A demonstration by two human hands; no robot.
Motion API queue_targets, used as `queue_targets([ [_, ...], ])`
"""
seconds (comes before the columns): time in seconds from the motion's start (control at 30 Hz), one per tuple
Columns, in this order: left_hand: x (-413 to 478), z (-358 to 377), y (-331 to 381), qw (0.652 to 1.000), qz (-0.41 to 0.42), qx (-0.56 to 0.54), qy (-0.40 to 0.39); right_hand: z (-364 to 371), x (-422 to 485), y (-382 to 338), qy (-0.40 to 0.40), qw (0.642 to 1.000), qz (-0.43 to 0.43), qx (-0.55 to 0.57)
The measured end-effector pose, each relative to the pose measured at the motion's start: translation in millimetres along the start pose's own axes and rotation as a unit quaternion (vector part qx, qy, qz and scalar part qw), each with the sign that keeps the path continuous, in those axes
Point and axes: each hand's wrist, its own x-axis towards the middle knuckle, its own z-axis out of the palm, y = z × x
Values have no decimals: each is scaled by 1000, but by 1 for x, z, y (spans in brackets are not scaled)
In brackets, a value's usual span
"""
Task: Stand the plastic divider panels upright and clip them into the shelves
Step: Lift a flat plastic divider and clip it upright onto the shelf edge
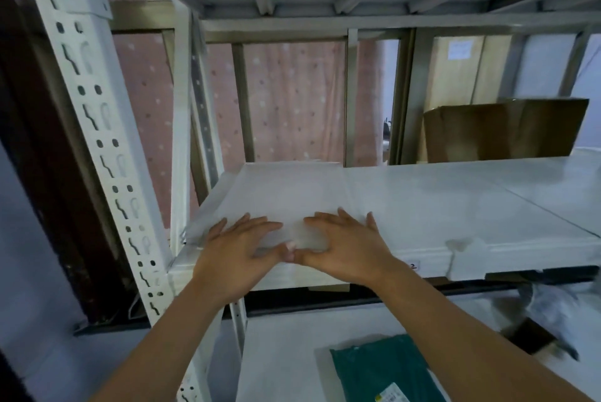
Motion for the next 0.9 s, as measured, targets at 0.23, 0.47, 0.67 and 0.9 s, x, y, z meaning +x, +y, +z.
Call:
queue_targets([
  [0.23, -12, 8, -5, 985, 140, 97, 33, 13, -35, 15, 66, 997, 8, -35],
  [0.47, -6, 0, -19, 901, 358, 127, 212, 2, -60, 14, 90, 995, 25, 32],
  [0.67, 15, -53, 50, 797, 381, 216, 417, -18, -69, 7, 177, 938, 77, 287],
  [0.9, 79, -101, 126, 674, 527, 330, 399, -23, -76, -2, 203, 792, 54, 573],
])
